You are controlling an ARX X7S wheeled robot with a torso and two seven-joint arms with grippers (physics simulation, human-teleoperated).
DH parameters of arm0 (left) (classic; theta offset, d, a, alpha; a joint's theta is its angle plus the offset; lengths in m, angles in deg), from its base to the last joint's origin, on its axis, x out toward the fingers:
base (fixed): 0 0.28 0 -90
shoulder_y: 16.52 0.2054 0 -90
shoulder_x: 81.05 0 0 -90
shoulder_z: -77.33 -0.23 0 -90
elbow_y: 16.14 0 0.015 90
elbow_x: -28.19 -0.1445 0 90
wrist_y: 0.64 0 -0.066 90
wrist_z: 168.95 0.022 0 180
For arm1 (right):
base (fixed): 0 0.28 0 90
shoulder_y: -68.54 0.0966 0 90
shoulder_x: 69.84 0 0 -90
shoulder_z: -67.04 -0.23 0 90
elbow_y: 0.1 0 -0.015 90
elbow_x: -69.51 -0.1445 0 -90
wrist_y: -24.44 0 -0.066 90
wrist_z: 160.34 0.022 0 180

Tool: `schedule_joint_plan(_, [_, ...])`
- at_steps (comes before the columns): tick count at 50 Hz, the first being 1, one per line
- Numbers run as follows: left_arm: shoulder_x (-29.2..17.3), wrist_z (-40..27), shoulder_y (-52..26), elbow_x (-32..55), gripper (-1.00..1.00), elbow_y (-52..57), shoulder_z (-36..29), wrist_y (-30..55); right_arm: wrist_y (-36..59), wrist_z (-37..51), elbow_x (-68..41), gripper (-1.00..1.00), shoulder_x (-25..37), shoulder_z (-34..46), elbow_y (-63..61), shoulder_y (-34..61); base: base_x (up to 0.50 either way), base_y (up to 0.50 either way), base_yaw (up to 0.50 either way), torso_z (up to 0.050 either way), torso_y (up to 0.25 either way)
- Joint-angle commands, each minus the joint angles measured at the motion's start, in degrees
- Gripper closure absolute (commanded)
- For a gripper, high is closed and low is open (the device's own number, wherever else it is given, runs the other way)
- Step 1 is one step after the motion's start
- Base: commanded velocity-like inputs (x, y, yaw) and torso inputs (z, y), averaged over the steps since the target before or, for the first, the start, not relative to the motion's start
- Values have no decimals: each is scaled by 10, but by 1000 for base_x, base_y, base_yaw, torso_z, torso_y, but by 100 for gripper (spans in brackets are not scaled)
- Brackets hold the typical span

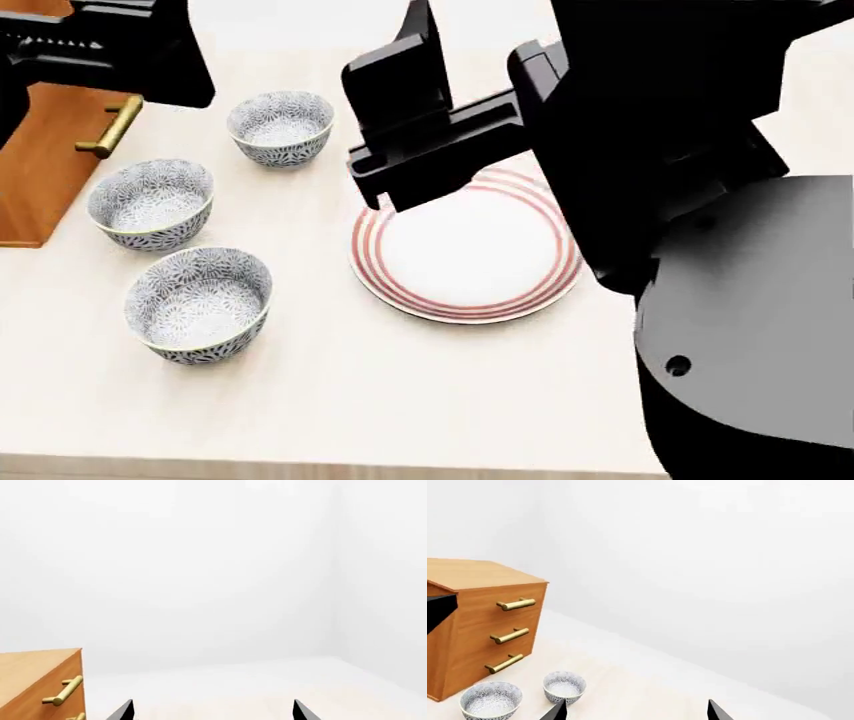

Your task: Put the bowl at the front on the plate.

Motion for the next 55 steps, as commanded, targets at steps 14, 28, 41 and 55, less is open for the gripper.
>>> schedule_joint_plan(14, [-23,-97,-112,113,-100,-114,-5,-19,-20,-8,-32,-100,27,70,63,116,0,0,0,0,0])
schedule_joint_plan(28, [-34,-98,-108,117,-100,-115,-20,-42,-31,8,-63,-100,41,91,73,115,3,0,0,0,0])
schedule_joint_plan(41, [-47,-98,-104,120,-100,-116,-33,-57,-44,-1,-65,-100,44,106,72,117,93,0,0,0,0])
schedule_joint_plan(55, [-57,-98,-98,123,-100,-117,-48,-75,-55,-4,-68,-100,51,117,69,119,93,0,0,0,0])
